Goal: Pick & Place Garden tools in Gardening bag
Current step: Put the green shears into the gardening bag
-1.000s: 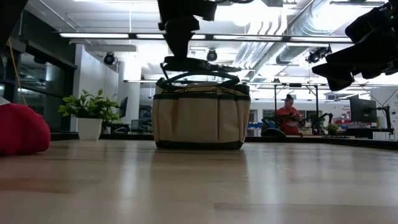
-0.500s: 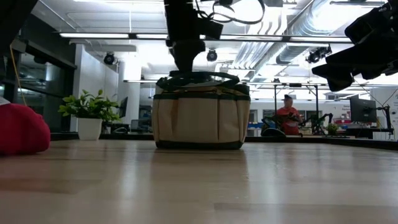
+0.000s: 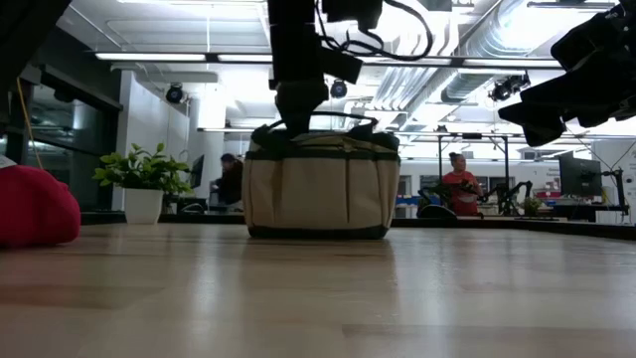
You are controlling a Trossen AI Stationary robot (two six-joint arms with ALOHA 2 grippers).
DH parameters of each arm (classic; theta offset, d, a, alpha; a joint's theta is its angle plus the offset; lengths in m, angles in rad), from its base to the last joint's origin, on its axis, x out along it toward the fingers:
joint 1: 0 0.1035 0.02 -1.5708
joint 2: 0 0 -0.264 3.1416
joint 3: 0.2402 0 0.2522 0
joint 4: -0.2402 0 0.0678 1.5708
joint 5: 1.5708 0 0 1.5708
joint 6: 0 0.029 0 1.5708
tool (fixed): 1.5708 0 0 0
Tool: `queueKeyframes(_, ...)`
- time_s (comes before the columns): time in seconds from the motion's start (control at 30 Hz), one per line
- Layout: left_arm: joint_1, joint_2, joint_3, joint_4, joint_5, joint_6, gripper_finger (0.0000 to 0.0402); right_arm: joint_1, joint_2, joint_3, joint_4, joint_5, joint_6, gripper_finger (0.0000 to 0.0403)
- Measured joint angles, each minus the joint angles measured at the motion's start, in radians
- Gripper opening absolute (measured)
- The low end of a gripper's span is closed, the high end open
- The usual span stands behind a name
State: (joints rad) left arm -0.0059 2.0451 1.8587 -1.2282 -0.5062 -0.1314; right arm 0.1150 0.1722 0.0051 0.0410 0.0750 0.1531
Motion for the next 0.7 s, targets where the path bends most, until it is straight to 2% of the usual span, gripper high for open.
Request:
queueKeyframes(0.27,0.019,0.004,0.0,-0.009,0.073,0.039,0.0054,0.0,0.001,0.0,0.0,0.0,0.0,0.0189)
queueKeyframes(0.7,0.04,0.004,0.0,-0.021,0.117,0.112,0.0054,0.0,0.001,0.0,0.0,0.0,0.0,0.0189)
